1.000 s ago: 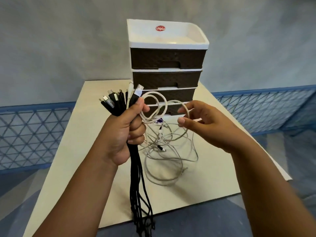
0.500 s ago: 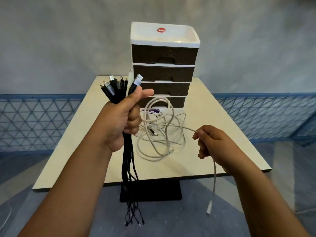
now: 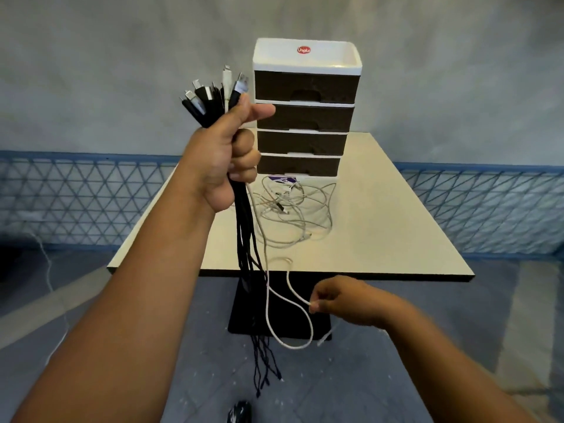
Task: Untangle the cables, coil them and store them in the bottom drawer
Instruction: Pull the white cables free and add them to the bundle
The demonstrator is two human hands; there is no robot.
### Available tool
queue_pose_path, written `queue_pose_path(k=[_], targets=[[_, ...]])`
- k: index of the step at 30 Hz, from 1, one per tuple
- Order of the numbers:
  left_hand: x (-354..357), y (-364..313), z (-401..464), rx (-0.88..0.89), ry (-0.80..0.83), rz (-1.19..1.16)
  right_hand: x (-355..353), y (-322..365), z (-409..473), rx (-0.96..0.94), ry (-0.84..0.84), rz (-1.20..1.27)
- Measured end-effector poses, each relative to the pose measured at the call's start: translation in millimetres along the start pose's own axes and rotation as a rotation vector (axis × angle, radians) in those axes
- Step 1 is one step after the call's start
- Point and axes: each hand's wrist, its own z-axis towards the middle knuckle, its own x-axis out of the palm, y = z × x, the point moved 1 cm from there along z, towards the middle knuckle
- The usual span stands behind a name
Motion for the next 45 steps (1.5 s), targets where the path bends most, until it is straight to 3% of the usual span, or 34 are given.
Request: queue_pose_path(k=[3,4,7,11,18,25,29,33,36,40,45], targets=[[6.8,-1.8,-10.2,-0.003,-0.012,-0.011,3.3,9.7,-2.5,-0.043,0.041,-0.278],[9.3,-1.3,-13.5,-0.009,-0.015,-0.017,0.8,14.4,-2.5,-0.061,-0.037,-0.23],[17.0,4.9,-22.0,-0.026,-0.013,-0.05,-12.8,38.2,-8.4,-0.213,-0.304,0.249],[27.3,12.7,-29.2,-0.055,0.048,-0.138,-11.0,80.6,-13.1,-0.455,-0.239,0.633],[28.9,20.4,-30.9,-0.087,0.0,-0.213,38.0,92.3,1.7,-0.504,-0.304,0.791],[17.5,34.2,-24.3,-0.046,-0.165,-0.243,39.7,74.4,20.7,-0.332,-0.236,0.687],[8.3,25.6,-13.6,0.0,-0.177,-0.236,47.0,62.8,36.0,-0.284,-0.173,0.645],[-14.4,16.1,3.2,0.007,-0.188,-0.232,47.0,39.6,53.8,-0.239,-0.079,0.424],[-34.5,12.5,19.7,0.008,-0.193,-0.219,22.9,30.7,62.6,-0.194,-0.019,0.429],[-54.8,13.9,47.2,-0.012,-0.178,-0.231,-23.8,32.0,99.3,-0.137,-0.269,0.395],[-74.9,19.2,88.3,-0.085,-0.157,-0.25,-58.2,36.0,166.2,0.055,-0.531,0.108]])
